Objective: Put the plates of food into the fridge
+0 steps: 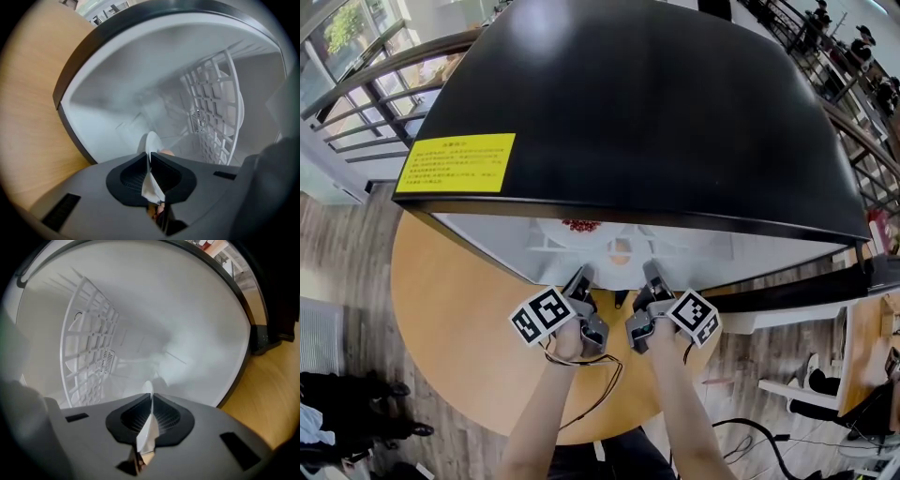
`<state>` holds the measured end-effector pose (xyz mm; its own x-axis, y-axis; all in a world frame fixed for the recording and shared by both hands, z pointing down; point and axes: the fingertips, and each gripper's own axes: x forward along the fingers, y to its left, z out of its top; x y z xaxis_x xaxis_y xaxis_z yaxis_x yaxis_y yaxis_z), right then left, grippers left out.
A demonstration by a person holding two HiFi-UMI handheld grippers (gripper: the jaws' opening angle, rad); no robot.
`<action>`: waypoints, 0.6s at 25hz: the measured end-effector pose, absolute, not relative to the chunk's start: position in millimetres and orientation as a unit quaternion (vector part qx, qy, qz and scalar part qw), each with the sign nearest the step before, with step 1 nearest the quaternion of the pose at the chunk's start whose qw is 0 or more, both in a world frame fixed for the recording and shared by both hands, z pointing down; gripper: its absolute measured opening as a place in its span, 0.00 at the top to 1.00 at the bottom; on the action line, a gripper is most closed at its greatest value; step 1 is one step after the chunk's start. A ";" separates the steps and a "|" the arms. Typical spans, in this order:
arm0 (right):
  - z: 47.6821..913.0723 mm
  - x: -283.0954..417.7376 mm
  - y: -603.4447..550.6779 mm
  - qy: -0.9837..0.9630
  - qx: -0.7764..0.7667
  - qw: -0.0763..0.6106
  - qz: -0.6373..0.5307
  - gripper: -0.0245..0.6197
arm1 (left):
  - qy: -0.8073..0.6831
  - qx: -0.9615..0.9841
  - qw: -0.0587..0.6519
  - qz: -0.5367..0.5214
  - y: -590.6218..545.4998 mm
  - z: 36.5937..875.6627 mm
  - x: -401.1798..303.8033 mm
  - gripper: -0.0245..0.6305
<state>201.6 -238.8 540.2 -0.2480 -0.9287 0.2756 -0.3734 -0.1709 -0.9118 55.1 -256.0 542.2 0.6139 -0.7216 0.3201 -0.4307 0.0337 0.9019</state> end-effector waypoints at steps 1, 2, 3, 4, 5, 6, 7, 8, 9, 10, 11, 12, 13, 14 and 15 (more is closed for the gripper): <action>540.5 201.5 -240.1 0.587 -0.559 0.256 -0.527 0.93 | -0.426 0.683 0.581 -0.120 -257.3 543.6 55.1 0.94; 540.8 201.5 -241.3 0.585 -0.566 0.248 -0.526 0.93 | -0.431 0.682 0.580 -0.116 -258.5 544.4 55.5 0.94; 541.1 201.9 -242.3 0.582 -0.572 0.242 -0.525 0.93 | -0.435 0.680 0.580 -0.114 -259.4 544.5 56.1 0.94; 541.3 202.5 -243.2 0.579 -0.577 0.237 -0.525 0.93 | -0.437 0.678 0.580 -0.113 -260.2 544.1 56.7 0.94; 541.4 203.5 -244.1 0.575 -0.582 0.233 -0.525 0.93 | -0.440 0.676 0.580 -0.113 -260.9 543.5 57.6 0.94; 541.4 204.4 -245.0 0.572 -0.587 0.228 -0.526 0.93 | -0.442 0.675 0.580 -0.112 -261.6 542.9 58.5 0.94; 541.5 205.2 -245.8 0.571 -0.591 0.221 -0.525 0.93 | -0.445 0.674 0.579 -0.110 -262.1 542.7 59.3 0.94; 541.8 205.6 -246.4 0.572 -0.596 0.210 -0.524 0.93 | -0.448 0.675 0.577 -0.106 -262.5 542.7 60.0 0.94; 542.3 205.9 -246.7 0.573 -0.601 0.198 -0.521 0.93 | -0.450 0.676 0.575 -0.101 -262.7 542.8 60.7 0.94; 542.9 206.2 -247.0 0.575 -0.607 0.185 -0.517 0.93 | -0.453 0.678 0.571 -0.094 -262.9 543.0 61.4 0.94; 543.5 206.5 -247.3 0.577 -0.612 0.174 -0.513 0.93 | -0.456 0.680 0.567 -0.087 -263.0 543.3 62.1 0.94; 544.1 206.8 -247.7 0.578 -0.617 0.163 -0.508 0.93 | -0.460 0.682 0.563 -0.080 -263.1 543.6 62.7 0.94; 544.7 207.3 -248.2 0.580 -0.623 0.151 -0.503 0.93 | -0.466 0.683 0.559 -0.072 -263.4 543.9 63.3 0.93; 545.3 207.9 -248.8 0.582 -0.628 0.137 -0.498 0.92 | -0.471 0.683 0.554 -0.063 -263.8 544.2 64.0 0.93; 546.0 208.4 -249.3 0.583 -0.634 0.122 -0.493 0.92 | -0.477 0.685 0.548 -0.054 -264.3 544.3 64.8 0.93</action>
